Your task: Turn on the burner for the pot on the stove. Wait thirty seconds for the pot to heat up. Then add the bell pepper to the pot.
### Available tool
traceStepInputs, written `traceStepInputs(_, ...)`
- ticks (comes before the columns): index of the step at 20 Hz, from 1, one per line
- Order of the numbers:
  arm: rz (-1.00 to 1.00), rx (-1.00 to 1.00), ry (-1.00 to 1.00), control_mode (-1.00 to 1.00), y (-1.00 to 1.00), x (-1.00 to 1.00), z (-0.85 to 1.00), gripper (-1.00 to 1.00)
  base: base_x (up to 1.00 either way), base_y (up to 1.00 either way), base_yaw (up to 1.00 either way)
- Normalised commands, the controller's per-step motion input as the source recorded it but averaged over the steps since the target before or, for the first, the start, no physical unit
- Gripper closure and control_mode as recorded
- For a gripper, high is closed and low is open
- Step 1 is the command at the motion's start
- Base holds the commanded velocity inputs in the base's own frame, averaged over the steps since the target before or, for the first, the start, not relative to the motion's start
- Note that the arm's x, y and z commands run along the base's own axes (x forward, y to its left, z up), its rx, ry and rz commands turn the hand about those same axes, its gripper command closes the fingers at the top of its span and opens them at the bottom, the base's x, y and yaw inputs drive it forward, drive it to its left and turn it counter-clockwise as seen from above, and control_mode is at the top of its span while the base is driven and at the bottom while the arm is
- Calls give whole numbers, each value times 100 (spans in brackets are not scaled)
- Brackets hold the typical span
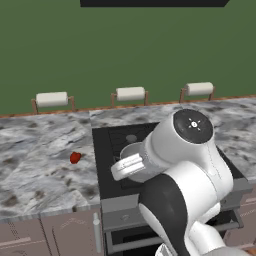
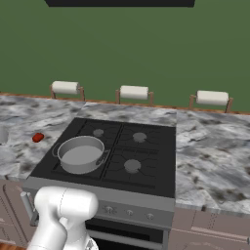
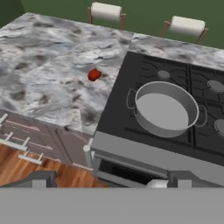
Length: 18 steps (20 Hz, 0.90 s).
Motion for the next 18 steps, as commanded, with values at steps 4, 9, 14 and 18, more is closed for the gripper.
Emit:
traceStepInputs(4,-8,0,0,-100,59,33,0,-100,0,0,0)
traceStepInputs(9,-5,0,1,-100,36,30,0,-100,0,0,0)
traceStepInputs(14,-1,2,4,-100,13,26,0,-100,0,0,0)
traceStepInputs(18,0,4,2,-100,0,19,0,-100,0,0,0)
